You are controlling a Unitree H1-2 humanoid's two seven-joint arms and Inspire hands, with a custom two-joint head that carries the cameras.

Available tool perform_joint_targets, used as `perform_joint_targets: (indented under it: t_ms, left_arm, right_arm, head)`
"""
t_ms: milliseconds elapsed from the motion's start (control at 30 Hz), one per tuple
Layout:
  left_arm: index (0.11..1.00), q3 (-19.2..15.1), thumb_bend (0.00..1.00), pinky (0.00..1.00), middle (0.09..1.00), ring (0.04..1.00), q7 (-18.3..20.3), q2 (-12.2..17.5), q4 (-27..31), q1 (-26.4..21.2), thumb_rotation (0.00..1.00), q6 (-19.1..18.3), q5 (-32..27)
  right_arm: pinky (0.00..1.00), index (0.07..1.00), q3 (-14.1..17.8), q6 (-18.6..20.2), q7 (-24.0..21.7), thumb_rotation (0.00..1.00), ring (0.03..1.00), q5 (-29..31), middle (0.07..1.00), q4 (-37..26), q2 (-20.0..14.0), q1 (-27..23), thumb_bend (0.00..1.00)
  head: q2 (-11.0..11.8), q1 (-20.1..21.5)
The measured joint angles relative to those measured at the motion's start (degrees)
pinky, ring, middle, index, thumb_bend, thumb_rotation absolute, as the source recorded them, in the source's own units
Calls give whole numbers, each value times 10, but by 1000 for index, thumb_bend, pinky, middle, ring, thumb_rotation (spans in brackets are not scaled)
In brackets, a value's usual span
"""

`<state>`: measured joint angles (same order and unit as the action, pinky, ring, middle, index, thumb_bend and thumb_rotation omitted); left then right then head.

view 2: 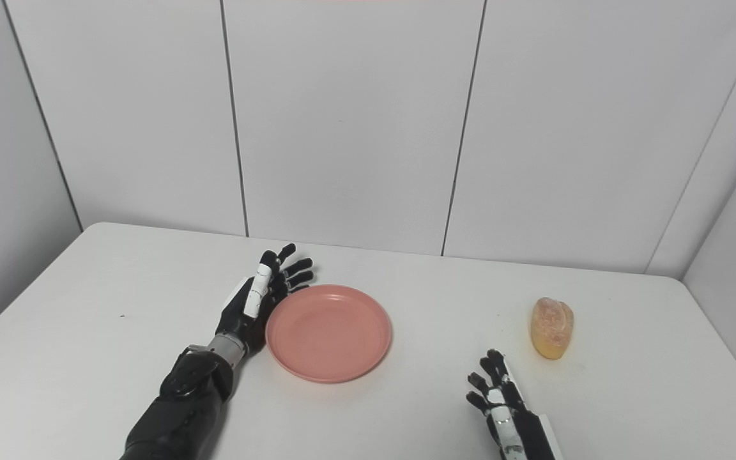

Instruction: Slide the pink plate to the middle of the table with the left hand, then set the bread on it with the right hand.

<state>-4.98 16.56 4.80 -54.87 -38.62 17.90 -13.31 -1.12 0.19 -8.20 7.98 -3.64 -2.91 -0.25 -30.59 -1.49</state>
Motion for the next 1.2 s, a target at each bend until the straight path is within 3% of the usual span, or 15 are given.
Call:
perform_joint_targets:
  t_ms: [200, 433, 867, 1200]
  left_arm:
    - [954, 4, 969, 830, 872, 868, -7, -10, 0, -1, 962, -4, 11]
    - [953, 5, 966, 874, 885, 886, -24, -25, 1, -1, 962, -3, 19]
    - [960, 11, 937, 882, 889, 881, -21, -34, 16, 4, 962, -11, 25]
    - [952, 17, 948, 879, 887, 885, -7, -30, 17, 6, 954, -12, 25]
  right_arm:
    - [897, 977, -3, 2, 0, 889, 923, 0, 969, -2, 1, 1, 769]
    - [890, 974, -9, 5, 4, 882, 919, -6, 961, -4, 7, 1, 765]
    - [916, 982, -22, 15, 17, 880, 931, -23, 971, -6, 27, 2, 761]
    - [908, 990, -32, 14, 32, 904, 935, -49, 980, -4, 36, 1, 724]
  head:
    - [-5, 14]
    - [-11, 32]
    - [-18, 72]
    - [-12, 143]
